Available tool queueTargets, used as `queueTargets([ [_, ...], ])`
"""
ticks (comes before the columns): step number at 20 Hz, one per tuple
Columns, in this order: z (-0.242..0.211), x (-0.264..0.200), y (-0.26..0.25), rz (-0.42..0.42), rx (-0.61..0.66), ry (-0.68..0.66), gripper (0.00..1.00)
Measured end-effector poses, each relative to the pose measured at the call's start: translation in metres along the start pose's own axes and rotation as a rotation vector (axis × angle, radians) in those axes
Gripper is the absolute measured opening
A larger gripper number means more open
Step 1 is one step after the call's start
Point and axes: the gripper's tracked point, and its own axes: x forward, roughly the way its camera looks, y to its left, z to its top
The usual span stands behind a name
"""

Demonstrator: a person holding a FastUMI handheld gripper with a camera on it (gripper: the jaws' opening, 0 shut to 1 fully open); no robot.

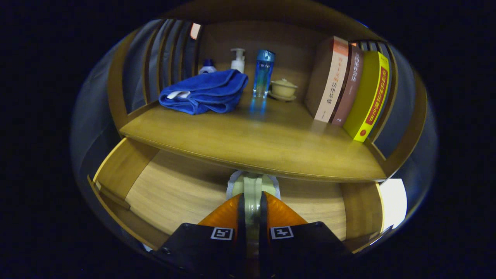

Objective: Pull open the drawer, take out the items inside it, and place them on the countertop above the cabinet.

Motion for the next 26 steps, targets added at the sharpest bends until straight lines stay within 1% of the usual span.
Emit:
queueTargets([
  [5, 0.007, -0.026, 0.006, 0.009, 0.003, -0.071, 0.21],
  [9, 0.006, -0.041, 0.005, -0.003, 0.082, -0.124, 0.22],
  [13, 0.019, -0.061, -0.001, -0.037, 0.132, -0.249, 0.21],
  [16, 0.052, -0.082, -0.012, -0.078, 0.166, -0.397, 0.21],
  [18, 0.077, -0.097, -0.015, -0.094, 0.139, -0.467, 0.21],
  [20, 0.100, -0.103, -0.015, -0.100, 0.086, -0.499, 0.21],
  [22, 0.122, -0.103, -0.012, -0.099, 0.046, -0.501, 0.21],
  [26, 0.164, -0.088, -0.011, -0.080, 0.062, -0.457, 0.21],
])
